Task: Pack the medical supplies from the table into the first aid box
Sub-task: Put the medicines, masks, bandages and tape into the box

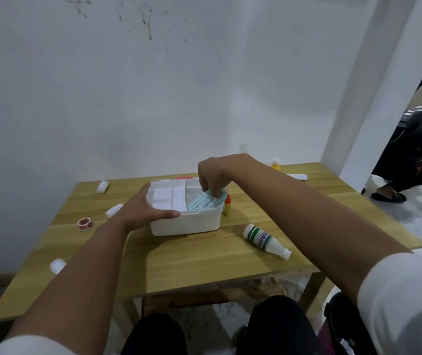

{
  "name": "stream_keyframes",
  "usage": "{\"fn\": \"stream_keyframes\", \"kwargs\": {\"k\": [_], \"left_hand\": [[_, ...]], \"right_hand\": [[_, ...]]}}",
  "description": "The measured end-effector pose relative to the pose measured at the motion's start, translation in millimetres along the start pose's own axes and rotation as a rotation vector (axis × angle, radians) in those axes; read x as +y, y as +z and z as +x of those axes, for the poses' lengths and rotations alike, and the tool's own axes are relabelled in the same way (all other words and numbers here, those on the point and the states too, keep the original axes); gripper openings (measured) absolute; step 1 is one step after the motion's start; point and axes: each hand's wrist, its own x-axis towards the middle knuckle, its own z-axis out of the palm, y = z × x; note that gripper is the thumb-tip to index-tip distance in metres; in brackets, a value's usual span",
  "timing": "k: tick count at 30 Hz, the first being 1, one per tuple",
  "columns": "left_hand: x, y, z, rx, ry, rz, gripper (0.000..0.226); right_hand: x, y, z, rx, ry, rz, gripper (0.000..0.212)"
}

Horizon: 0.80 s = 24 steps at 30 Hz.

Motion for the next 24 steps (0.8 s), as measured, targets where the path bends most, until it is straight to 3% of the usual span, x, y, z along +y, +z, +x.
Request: {"fn": "stream_keyframes", "kwargs": {"k": [4, 10, 24], "left_hand": [[1.7, 3.0, -1.9, 0.006, 0.017, 0.005, 0.131], [-1.2, 5.9, -2.1, 0.033, 0.077, -0.049, 0.094], [-0.3, 5.4, -2.3, 0.019, 0.072, -0.048, 0.113]], "right_hand": [[-20.9, 20.2, 9.3, 0.010, -0.046, -0.097, 0.039], [-13.8, 42.8, 19.5, 0.022, -0.004, 0.233, 0.025], [-19.4, 61.0, 26.9, 0.080, 0.044, 0.460, 0.022]]}}
